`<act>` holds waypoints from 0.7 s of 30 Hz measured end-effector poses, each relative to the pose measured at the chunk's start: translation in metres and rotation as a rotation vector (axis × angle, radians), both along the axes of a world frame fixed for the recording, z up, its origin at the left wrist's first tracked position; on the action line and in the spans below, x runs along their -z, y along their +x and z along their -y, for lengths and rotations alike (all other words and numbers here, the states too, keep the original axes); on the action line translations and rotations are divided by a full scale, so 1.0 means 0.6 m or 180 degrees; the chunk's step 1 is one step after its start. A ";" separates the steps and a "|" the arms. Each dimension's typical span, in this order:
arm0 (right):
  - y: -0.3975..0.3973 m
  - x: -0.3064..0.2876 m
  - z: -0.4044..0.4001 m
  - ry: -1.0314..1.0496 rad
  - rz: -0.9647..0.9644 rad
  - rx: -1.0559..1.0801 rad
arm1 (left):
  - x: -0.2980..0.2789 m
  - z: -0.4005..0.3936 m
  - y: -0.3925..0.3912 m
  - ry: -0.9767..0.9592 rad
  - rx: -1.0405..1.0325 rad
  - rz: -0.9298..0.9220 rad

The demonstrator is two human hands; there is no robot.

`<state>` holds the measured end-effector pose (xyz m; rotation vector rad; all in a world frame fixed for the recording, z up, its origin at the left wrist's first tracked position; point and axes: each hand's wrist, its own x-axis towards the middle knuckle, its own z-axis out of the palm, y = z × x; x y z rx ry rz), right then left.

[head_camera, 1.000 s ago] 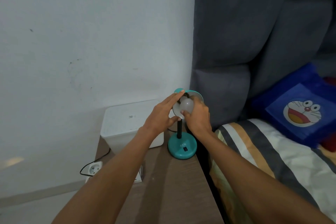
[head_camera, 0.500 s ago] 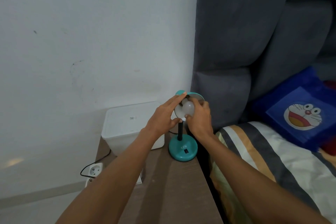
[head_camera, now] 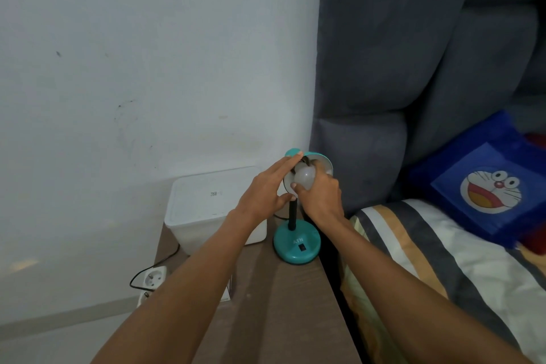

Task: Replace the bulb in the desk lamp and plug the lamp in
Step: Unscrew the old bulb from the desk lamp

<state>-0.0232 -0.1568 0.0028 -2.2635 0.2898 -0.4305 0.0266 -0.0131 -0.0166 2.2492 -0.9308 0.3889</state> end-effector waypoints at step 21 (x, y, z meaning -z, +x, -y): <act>0.004 0.009 -0.009 0.0294 0.0207 0.0265 | 0.002 0.000 0.004 0.0024 -0.0028 -0.0022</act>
